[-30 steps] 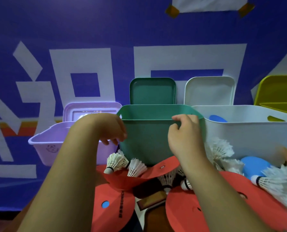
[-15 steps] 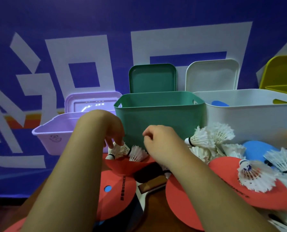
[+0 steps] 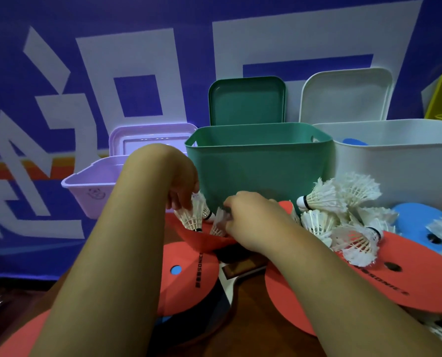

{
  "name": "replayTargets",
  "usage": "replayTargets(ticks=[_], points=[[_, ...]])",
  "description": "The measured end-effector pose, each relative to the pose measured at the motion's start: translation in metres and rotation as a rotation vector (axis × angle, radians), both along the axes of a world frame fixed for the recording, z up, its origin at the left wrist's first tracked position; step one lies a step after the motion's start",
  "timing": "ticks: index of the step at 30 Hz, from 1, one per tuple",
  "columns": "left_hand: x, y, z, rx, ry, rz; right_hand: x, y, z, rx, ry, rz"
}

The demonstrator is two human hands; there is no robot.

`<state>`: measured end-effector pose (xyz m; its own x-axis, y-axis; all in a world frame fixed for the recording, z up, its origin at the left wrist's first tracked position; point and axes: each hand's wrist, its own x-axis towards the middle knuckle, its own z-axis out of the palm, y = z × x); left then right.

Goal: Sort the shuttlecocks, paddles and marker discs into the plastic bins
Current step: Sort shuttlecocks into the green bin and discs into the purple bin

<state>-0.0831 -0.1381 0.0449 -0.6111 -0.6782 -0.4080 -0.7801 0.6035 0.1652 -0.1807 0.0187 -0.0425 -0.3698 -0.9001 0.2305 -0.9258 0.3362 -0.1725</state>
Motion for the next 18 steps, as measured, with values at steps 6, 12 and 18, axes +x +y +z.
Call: replayTargets(ticks=[6,12,18], points=[[0.015,0.016,0.028,-0.115,0.077,-0.086,-0.003,0.001,0.001,-0.152,-0.091,0.022],[0.037,0.016,0.057,-0.376,0.429,-0.203,-0.003,-0.002,-0.004,-0.466,-0.171,-0.019],[0.022,0.014,0.054,-0.510,0.891,-0.177,0.001,0.002,0.001,-0.562,-0.167,-0.025]])
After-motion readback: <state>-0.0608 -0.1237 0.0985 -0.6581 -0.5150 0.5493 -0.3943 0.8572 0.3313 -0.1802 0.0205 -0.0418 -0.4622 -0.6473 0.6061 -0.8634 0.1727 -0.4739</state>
